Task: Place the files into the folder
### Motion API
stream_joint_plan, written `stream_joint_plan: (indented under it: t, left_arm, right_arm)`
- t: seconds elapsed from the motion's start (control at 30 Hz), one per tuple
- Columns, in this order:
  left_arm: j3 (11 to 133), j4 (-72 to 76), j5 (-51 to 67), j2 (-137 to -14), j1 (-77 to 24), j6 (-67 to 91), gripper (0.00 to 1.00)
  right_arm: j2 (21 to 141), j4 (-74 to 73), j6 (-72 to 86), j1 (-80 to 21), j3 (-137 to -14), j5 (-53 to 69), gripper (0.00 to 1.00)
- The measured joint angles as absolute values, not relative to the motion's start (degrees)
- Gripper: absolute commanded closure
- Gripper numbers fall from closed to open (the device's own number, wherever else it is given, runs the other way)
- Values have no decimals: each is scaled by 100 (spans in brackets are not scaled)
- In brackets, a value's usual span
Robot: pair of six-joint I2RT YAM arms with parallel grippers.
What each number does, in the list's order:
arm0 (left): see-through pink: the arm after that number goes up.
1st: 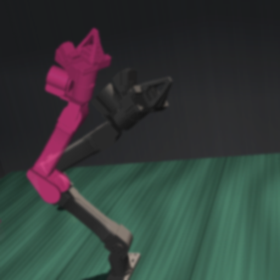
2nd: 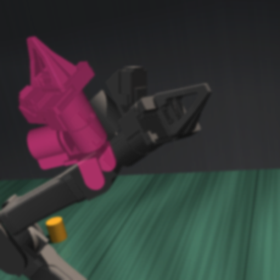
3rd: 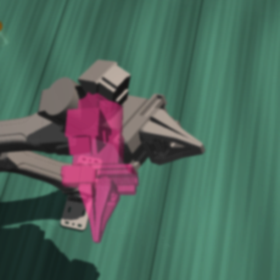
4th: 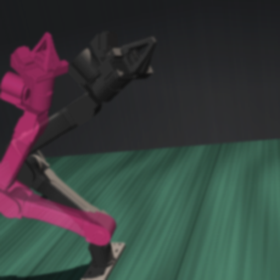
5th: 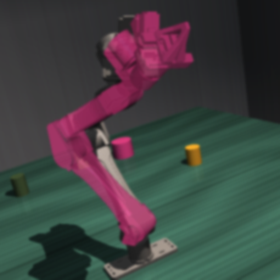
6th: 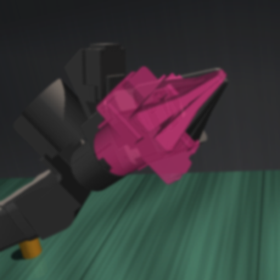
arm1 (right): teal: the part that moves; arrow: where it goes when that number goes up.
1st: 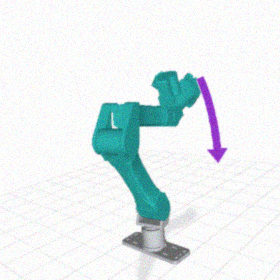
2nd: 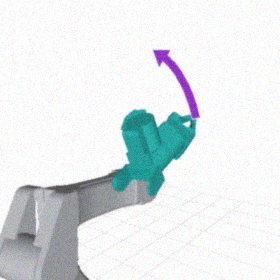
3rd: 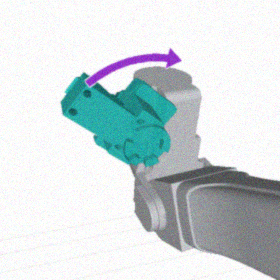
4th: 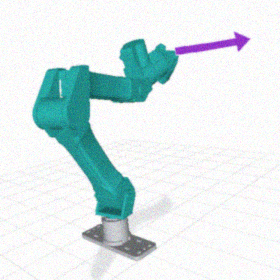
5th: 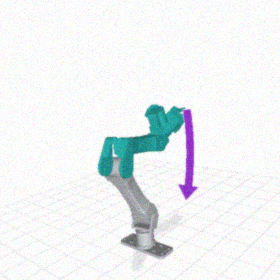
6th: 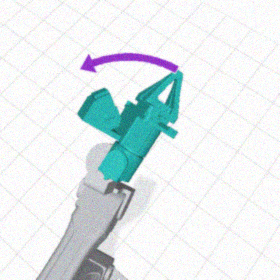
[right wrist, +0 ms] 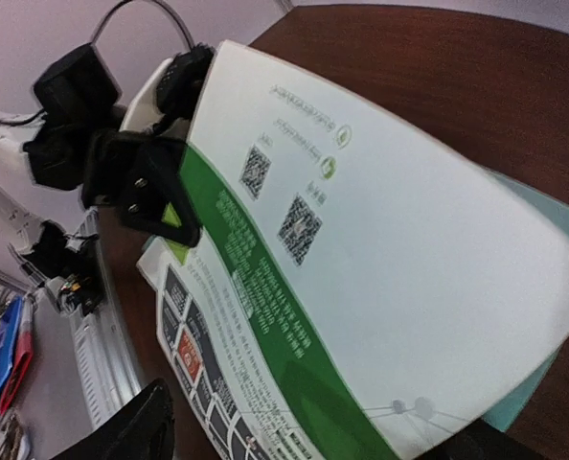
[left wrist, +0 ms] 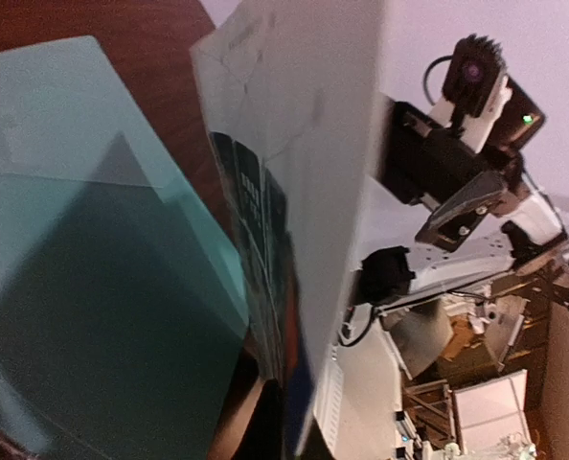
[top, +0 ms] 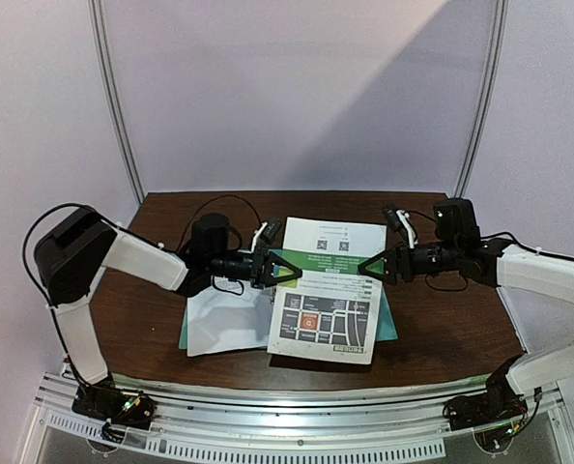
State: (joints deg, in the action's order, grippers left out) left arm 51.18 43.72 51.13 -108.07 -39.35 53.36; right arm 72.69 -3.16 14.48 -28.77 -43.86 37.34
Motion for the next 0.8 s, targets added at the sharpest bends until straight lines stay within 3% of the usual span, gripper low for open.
stream_joint_plan:
  t: [0.13, 0.4, 0.63, 0.8]
  left_arm:
    - [5577, 2368, 4285, -10359, -4047, 4668, 100]
    - [5684, -43, 3511, -10224, -4257, 4845, 100]
    - [5638, -838, 3249, -9889, -4318, 5345, 100]
    - [5437, -694, 3341, -9697, -4318, 5959, 100]
  right_arm:
    - [7456, -836, 1564, -2797, -4886, 2580, 6]
    - [7778, -1293, 1822, -2657, -5122, 1203, 6]
    - [8337, -1328, 1863, -2657, -5426, 523, 8]
    - [8952, -1135, 1839, -2648, -5642, 322, 19]
